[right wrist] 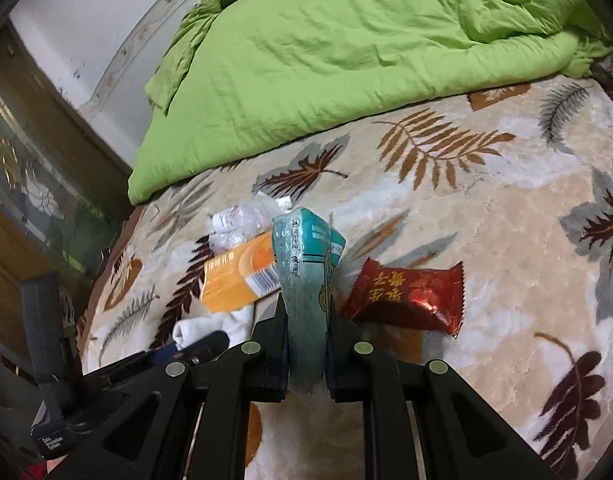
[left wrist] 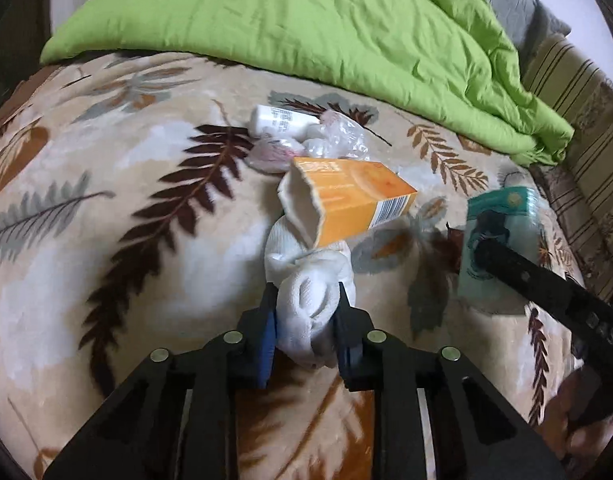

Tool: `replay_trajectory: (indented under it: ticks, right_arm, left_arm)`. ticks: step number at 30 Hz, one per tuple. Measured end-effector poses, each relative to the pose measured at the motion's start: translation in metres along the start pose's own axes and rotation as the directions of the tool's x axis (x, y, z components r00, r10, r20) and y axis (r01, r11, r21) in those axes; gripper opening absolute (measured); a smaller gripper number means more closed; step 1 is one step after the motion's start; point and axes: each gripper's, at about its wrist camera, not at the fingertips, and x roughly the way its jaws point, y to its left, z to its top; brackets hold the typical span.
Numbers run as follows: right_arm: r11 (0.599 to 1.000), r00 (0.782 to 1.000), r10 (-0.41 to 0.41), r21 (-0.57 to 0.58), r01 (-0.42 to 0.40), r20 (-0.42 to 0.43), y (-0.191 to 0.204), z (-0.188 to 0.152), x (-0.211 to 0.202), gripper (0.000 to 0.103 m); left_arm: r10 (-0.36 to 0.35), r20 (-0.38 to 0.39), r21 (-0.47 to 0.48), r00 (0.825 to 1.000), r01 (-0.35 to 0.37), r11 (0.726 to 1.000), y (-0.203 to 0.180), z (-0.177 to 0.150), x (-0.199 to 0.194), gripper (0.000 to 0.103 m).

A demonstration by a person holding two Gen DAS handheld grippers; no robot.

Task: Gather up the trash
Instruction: 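Grasp the teal packet with the right tool while the left grasps the white cloth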

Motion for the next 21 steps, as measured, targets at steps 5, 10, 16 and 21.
replay_trajectory:
  ticks: [5, 10, 16, 21]
  right_arm:
    - [0.993, 1.000, -0.015, -0.117, 0.014, -0.011, 0.023, -0.010, 0.000, 0.015]
    - [0.966, 0.998, -0.022, -0.259, 0.007, -0.055, 0.051, -0.029, 0.005, 0.015]
    - [0.971, 0.952, 0.146, -0.144, -0.189, -0.270, 0.059, -0.060, 0.024, 0.015]
    - [0.980, 0.952, 0.114, -0.125, -0.155, -0.284, 0.052, -0.062, 0.029, 0.023]
  left_arm:
    - [0.004, 0.069, -0.033, 0.998, -0.002, 0.999, 0.030, -0.029, -0.043, 0.022]
    - [0.041, 0.115, -0.101, 0.992, -0.029, 0.994, 0.059, -0.059, -0.073, 0.022]
    - [0.044, 0.120, -0.134, 0.992, -0.028, 0.991, 0.072, -0.070, -0.067, 0.028]
    - [0.059, 0.164, -0.139, 0.985, -0.036, 0.990, 0.073, -0.073, -0.057, 0.046]
